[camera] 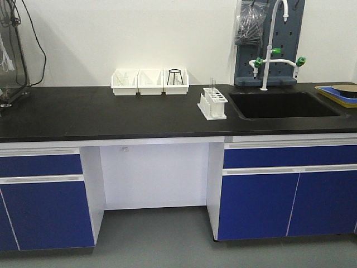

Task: Flip and reinsert test tube from rack
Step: 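Drive the base toward the white bins and test tube rack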

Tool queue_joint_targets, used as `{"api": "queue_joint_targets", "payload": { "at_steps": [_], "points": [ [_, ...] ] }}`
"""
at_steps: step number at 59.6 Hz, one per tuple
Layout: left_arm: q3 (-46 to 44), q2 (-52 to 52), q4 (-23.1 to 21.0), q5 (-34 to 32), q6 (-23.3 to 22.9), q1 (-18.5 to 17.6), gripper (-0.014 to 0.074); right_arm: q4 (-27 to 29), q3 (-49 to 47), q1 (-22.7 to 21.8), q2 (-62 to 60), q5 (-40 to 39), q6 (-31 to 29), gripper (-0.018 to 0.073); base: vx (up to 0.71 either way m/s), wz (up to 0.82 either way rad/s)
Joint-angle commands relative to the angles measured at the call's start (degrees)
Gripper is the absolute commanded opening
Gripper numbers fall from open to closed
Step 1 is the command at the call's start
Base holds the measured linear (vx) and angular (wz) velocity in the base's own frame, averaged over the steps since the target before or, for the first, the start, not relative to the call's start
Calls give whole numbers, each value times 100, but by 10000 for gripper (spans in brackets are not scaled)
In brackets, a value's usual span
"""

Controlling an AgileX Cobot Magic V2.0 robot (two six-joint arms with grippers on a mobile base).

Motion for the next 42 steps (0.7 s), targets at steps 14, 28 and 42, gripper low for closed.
{"api": "queue_joint_targets", "payload": {
  "at_steps": [14,28,42],
  "points": [
    [11,-18,-21,-500,-1,-40,-6,-24,3,-8,-61,-469,-43,-6,0,0],
    [11,-18,-21,-500,-1,-40,-6,-24,3,-8,-61,-469,-43,-6,0,0],
    [11,-18,-21,-500,-1,-40,-6,-24,3,-8,-61,-469,-43,-6,0,0]
  ]
}}
